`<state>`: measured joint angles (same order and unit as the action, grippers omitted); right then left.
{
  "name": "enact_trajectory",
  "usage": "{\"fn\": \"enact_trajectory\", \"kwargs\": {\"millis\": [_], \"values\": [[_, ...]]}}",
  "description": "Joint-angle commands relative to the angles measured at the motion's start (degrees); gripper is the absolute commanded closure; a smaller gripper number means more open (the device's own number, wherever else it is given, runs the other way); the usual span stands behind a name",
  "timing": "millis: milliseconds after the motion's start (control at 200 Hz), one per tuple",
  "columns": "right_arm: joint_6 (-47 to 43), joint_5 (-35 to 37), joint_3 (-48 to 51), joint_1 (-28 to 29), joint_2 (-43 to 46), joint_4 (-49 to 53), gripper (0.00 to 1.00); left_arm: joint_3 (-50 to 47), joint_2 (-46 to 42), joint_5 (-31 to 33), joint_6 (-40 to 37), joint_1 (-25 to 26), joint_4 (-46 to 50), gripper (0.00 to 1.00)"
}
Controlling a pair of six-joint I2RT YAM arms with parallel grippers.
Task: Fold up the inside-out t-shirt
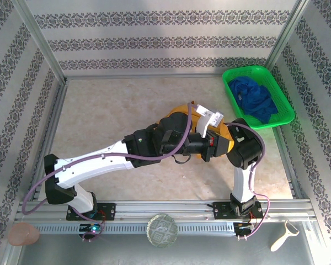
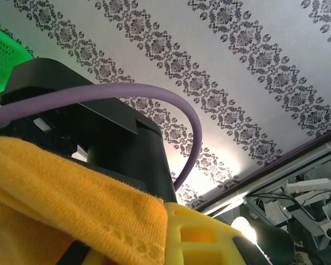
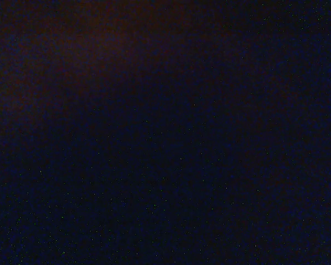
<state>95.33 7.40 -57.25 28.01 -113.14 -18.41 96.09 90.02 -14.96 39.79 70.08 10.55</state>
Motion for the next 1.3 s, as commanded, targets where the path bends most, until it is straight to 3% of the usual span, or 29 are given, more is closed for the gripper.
{"fn": "enact_trajectory", "kwargs": {"millis": [0,125,235,500,729,874,1044,1174,1299], "values": [[-15.5,-16.2,-3.2,-2.9,-3.2,-17.0,1.00,-1.9,-1.4,-8.1,2.4,1.2,-7.4,1.00],[-20.2,-33.6,-8.8,-5.0,-7.0,-34.0,1.00,-4.0,0.4,-9.9,4.5,1.0,-11.7,1.00],[-17.8,-41.7,-10.5,-5.8,-9.1,-45.6,1.00,-5.3,2.2,-10.9,6.4,0.9,-15.4,1.00],[-21.5,-44.1,-5.2,-5.6,-5.6,-46.6,1.00,-6.5,3.8,-12.1,8.4,-0.8,-19.5,1.00],[-23.4,-41.0,0.5,-5.8,-2.7,-44.6,1.00,-8.8,1.0,-11.8,9.5,-5.9,-21.6,1.00],[-24.7,-38.3,5.4,-4.8,0.0,-40.4,1.00,-12.7,-5.1,-9.9,11.2,-17.3,-22.0,1.00],[-27.0,-36.6,11.7,-2.1,5.1,-35.8,1.00,-19.8,-9.6,-6.1,16.0,-38.7,-20.8,1.00],[-30.5,-36.3,15.1,-0.2,12.6,-28.8,1.00,-27.2,-6.3,-6.6,21.9,-53.3,-22.2,1.00],[-34.0,-36.7,15.6,1.2,21.7,-18.5,1.00,-30.7,0.2,-6.9,23.0,-61.1,-20.7,1.00]]}}
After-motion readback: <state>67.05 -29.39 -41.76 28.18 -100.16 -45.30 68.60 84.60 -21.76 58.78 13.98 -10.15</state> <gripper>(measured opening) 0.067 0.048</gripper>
